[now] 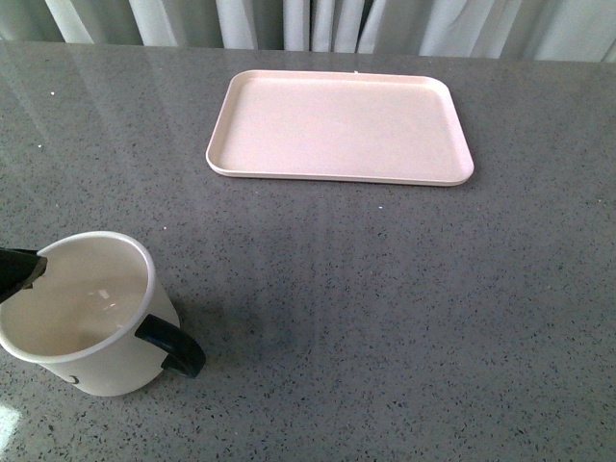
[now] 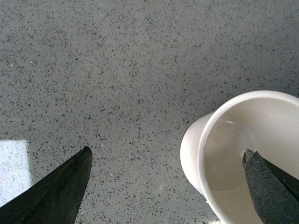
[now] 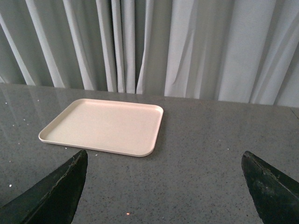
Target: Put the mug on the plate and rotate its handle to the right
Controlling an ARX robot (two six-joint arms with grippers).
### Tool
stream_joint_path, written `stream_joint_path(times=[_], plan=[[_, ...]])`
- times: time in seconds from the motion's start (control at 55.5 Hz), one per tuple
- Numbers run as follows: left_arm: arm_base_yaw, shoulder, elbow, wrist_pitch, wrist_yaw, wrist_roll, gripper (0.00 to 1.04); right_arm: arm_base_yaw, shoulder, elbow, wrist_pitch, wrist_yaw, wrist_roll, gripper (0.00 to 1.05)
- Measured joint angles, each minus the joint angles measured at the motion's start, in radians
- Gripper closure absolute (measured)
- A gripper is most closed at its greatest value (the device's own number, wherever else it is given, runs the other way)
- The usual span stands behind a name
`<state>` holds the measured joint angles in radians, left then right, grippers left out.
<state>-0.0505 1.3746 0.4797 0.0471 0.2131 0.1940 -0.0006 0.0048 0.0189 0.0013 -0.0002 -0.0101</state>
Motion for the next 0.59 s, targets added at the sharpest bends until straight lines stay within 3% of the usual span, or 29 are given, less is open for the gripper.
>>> stream_joint_path(times=[0.541, 0.595], plan=[[-0.017, 0.1, 0.013, 0.02, -0.002, 0.028, 0.09, 0.0, 0.0, 0.0, 0.0, 0.0, 0.0, 0.09], [-0.024, 0.109, 0.013, 0.023, -0.002, 0.032, 0.18, 0.0, 0.0, 0.0, 0.0, 0.0, 0.0, 0.09]])
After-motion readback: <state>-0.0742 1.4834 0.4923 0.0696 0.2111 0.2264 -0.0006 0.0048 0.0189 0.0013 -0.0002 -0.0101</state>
